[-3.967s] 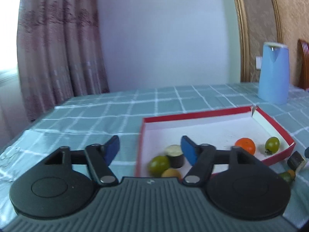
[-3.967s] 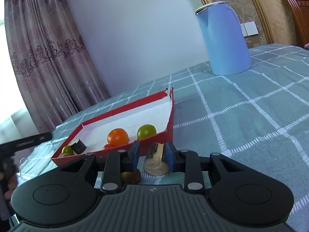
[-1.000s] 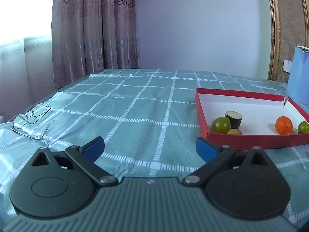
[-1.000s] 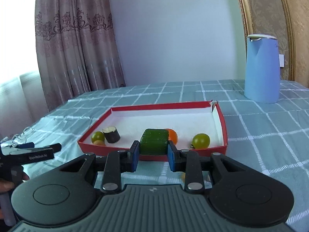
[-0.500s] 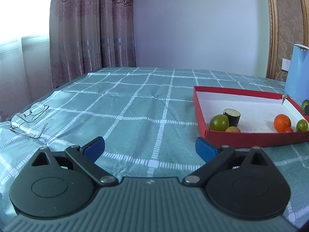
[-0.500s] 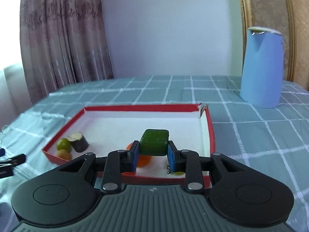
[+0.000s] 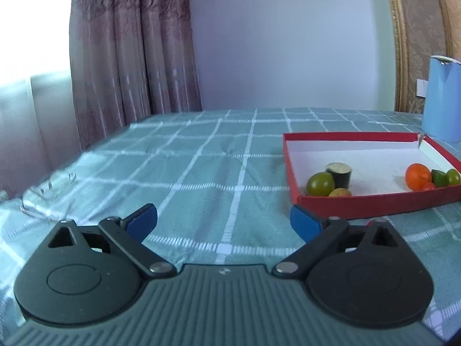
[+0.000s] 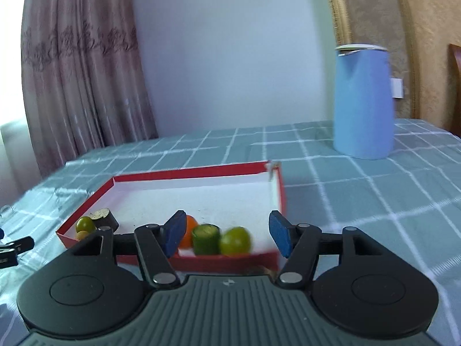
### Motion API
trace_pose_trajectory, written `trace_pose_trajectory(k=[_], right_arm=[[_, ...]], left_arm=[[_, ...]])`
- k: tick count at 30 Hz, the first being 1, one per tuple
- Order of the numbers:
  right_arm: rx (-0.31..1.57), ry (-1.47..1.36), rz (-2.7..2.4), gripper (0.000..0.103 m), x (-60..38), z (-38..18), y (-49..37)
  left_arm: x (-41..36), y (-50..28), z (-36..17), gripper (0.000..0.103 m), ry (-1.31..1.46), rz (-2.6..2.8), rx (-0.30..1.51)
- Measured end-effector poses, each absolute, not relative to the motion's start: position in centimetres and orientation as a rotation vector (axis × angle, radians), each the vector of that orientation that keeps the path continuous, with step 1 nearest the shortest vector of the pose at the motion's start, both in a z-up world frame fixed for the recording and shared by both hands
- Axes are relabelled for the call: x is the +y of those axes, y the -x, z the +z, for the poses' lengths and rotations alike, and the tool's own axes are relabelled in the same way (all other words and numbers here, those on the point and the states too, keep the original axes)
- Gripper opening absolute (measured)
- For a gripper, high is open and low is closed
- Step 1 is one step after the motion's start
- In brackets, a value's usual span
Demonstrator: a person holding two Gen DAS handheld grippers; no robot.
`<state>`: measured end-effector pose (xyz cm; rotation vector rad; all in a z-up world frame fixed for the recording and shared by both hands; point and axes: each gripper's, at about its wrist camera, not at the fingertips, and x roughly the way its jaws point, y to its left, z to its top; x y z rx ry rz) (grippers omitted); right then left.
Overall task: Organize fruits
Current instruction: 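Move the left gripper to the red tomato and grasp it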
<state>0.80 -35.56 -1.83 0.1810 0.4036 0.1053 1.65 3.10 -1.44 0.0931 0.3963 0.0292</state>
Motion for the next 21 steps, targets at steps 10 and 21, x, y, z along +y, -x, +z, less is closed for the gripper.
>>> trace_pose_trajectory(k=[10, 21], right_arm=[[0.368, -0.265, 0.107, 0.063, -41.1, -4.0, 4.1], [0.328, -0.448, 0.223, 0.063, -43.7, -5.6, 3.9]], left_arm=[[-5.2, -1.7, -1.3, 0.097, -0.220, -0.102, 0.436], [-10.6, -4.2, -3.4, 0.083, -0.344, -0.087, 0.550]])
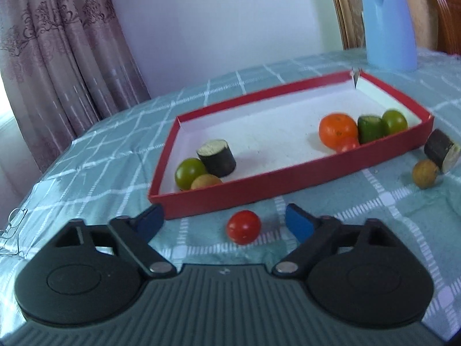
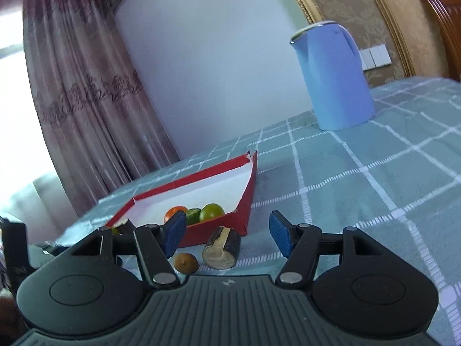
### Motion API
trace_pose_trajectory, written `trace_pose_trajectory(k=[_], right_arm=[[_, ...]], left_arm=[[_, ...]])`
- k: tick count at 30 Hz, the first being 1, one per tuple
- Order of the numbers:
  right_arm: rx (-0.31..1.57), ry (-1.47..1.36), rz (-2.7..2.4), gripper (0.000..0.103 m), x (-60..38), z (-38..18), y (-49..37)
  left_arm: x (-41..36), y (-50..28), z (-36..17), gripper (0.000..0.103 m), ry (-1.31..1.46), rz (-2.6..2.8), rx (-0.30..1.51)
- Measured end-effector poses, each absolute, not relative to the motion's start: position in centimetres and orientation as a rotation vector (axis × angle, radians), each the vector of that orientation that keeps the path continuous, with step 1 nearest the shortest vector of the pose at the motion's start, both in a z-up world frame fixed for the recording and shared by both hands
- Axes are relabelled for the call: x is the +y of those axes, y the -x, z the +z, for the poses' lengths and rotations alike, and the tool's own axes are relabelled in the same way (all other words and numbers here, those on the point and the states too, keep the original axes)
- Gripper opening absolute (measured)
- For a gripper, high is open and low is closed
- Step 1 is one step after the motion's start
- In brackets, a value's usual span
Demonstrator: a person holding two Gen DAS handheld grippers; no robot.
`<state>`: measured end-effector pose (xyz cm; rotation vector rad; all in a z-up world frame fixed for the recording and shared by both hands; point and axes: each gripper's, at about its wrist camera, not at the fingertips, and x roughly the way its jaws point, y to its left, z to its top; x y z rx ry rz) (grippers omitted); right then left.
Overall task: Organize fruits
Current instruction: 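Move the left gripper to the red tomato and grasp it, then lower the red tomato into the tray and open the left gripper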
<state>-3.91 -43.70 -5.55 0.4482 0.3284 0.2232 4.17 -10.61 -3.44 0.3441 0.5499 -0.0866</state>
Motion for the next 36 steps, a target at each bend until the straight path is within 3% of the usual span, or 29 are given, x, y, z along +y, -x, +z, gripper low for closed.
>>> trace_pose_trajectory(k=[3, 12, 22, 36], right_arm=[[0.335, -0.471, 0.240, 0.063, -44.0, -5.7, 3.7], [0.413, -0.450, 0.220, 0.063, -43.4, -5.9, 2.9], [0.321, -0.466, 0.106, 0.063, -43.8, -5.8, 4.6], [0.367, -0.440, 0.101, 0.063, -43.3, -5.8, 3.8]], left_arm=[[-10.7, -4.3, -3.6, 0.077, -0.342, -0.081, 0.561], [-8.4, -4.1, -3.3, 0.025, -0.187, -0.146, 0.584], [-7.4, -2.4, -2.1, 0.023, -0.168, -0.216, 0.511], [-8.1, -5.5, 1.0, 0.023, -0.124, -0.142, 0.428]])
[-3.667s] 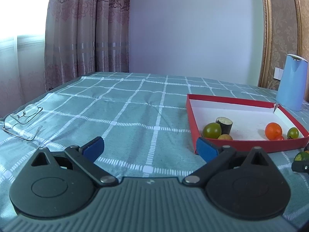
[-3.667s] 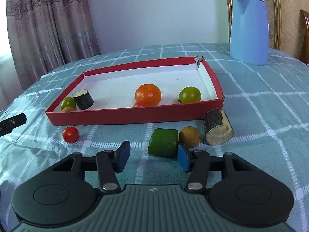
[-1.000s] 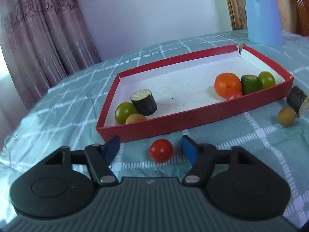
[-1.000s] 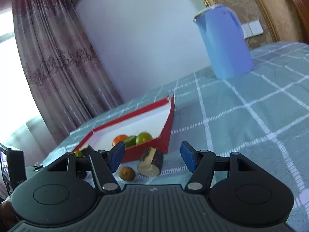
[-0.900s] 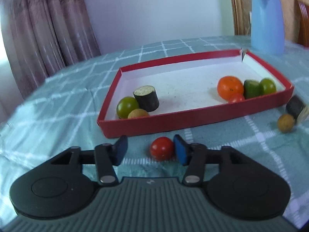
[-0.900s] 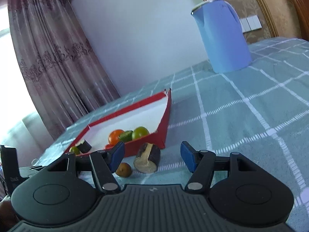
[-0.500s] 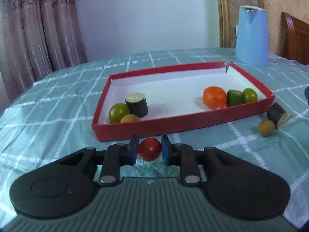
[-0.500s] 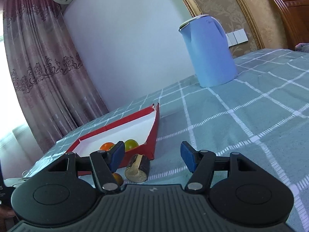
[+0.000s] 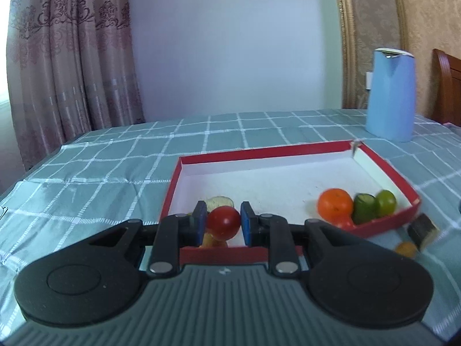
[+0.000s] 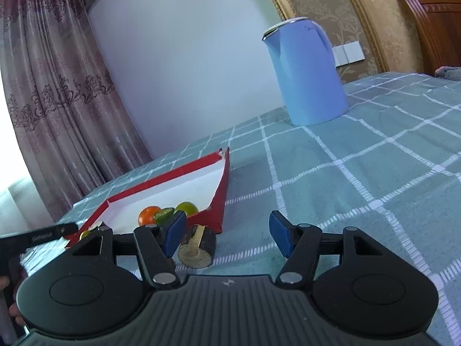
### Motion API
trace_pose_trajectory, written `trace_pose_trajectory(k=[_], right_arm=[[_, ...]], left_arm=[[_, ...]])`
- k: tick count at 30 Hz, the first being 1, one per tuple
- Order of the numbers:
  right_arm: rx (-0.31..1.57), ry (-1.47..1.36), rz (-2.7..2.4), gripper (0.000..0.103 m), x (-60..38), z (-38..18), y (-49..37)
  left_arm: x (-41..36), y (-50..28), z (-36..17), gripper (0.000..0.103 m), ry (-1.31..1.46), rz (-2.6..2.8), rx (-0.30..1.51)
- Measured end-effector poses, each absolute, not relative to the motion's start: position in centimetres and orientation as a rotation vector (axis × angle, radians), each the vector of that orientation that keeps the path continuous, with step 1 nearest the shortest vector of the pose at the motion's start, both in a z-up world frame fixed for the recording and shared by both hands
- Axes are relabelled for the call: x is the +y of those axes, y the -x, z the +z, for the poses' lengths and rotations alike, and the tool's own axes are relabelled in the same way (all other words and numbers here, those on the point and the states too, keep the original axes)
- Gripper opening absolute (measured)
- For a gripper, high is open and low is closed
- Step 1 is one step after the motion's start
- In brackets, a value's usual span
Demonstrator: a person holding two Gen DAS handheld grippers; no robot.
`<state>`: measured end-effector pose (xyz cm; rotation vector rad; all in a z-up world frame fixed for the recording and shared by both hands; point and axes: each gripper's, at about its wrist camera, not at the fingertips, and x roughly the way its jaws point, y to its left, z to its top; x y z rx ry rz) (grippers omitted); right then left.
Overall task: Organize fruits
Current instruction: 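Lower the red tomato into the tray and open the left gripper, then grasp the small brown round fruit with the right gripper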
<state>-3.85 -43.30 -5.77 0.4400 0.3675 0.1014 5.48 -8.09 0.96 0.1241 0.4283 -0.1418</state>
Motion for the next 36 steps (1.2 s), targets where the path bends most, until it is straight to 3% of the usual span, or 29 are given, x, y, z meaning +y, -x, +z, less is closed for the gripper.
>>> trace_pose_trajectory(k=[22, 23, 25, 30, 32, 34, 36], right_arm=[[0.378, -0.466, 0.118, 0.063, -43.5, -5.9, 3.8], [0.378, -0.464, 0.116, 0.063, -43.5, -5.9, 3.8], [0.377, -0.464, 0.112, 0.063, -43.4, -6.0, 3.8], [0.360, -0.450, 0.097, 0.063, -43.3, -5.8, 4.1], [0.341, -0.427, 0.087, 0.063, -43.0, -5.6, 4.5], [0.316, -0.360, 0.083, 0.063, -42.1, -5.0, 5.0], [0.314, -0.282, 0.111, 0.063, -40.4, -4.4, 5.4]], left_arm=[[-8.2, -9.7, -0.5, 0.024, -0.101, -0.043, 0.496], [-8.2, -9.7, -0.5, 0.026, -0.099, -0.047, 0.499], [-8.0, -9.5, -0.5, 0.044, -0.100, -0.046, 0.496], [-6.4, -7.4, 0.5, 0.046, -0.088, -0.051, 0.457], [-5.0, -6.0, 0.9, 0.055, -0.082, -0.048, 0.430], [-3.2, -4.8, 1.1, 0.072, -0.085, -0.027, 0.397], [-1.4, -3.9, 0.8, 0.074, -0.104, 0.014, 0.361]])
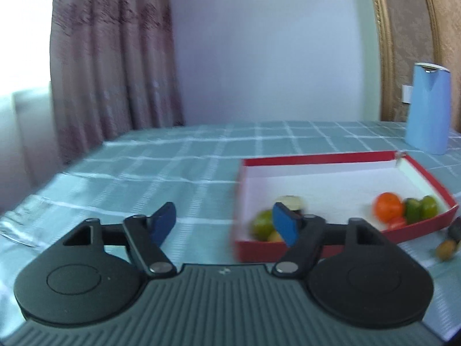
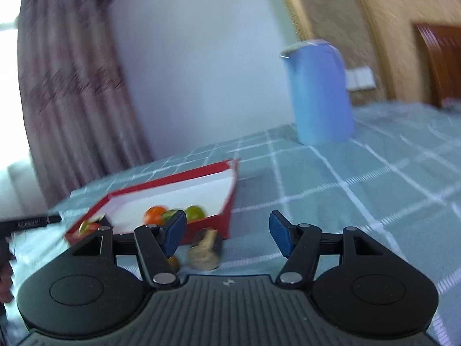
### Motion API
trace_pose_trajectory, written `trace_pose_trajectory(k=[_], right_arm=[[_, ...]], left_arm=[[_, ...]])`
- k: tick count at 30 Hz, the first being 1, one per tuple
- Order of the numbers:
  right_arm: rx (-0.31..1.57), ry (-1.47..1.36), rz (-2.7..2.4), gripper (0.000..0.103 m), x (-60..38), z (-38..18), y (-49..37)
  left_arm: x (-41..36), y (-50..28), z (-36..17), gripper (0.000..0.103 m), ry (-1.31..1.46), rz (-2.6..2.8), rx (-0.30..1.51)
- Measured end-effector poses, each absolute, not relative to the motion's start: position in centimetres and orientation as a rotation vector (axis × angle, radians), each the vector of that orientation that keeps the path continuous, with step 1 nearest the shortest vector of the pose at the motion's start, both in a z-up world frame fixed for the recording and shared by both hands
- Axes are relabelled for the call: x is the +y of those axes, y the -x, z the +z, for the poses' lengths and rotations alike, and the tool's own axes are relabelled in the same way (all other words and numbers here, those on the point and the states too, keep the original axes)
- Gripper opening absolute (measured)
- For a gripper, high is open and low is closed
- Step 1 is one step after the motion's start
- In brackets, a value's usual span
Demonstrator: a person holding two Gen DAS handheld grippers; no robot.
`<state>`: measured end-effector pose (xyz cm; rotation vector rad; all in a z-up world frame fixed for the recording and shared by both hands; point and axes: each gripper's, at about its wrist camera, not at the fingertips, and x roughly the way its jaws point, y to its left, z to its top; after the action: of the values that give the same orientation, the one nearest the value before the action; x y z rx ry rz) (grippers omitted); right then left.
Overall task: Organize fruits
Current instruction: 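Grasp the small brown round fruit with the right gripper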
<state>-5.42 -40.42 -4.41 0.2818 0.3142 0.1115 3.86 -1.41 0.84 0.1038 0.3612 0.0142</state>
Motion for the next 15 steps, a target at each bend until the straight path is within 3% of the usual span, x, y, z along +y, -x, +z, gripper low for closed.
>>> trace_pose_trajectory(k=[5, 9, 15], right_arm=[[0.372, -0.117, 0.203, 0.063, -35.4, -3.8, 5.2], [0.457, -0.033, 0.225, 0.063, -32.5, -4.1, 3.6], [0.542, -0.017, 0.230, 0.060, -31.4, -4.7, 1.8]], left_arm=[[2.0, -4.2, -0.7, 0.075, -0.074, 0.088, 0.402], [3.3, -4.5, -1.2, 0.082, -0.019, 0.077, 0.428], [3.1, -4.6, -1.4, 0.083, -0.027, 0.046, 0.432]])
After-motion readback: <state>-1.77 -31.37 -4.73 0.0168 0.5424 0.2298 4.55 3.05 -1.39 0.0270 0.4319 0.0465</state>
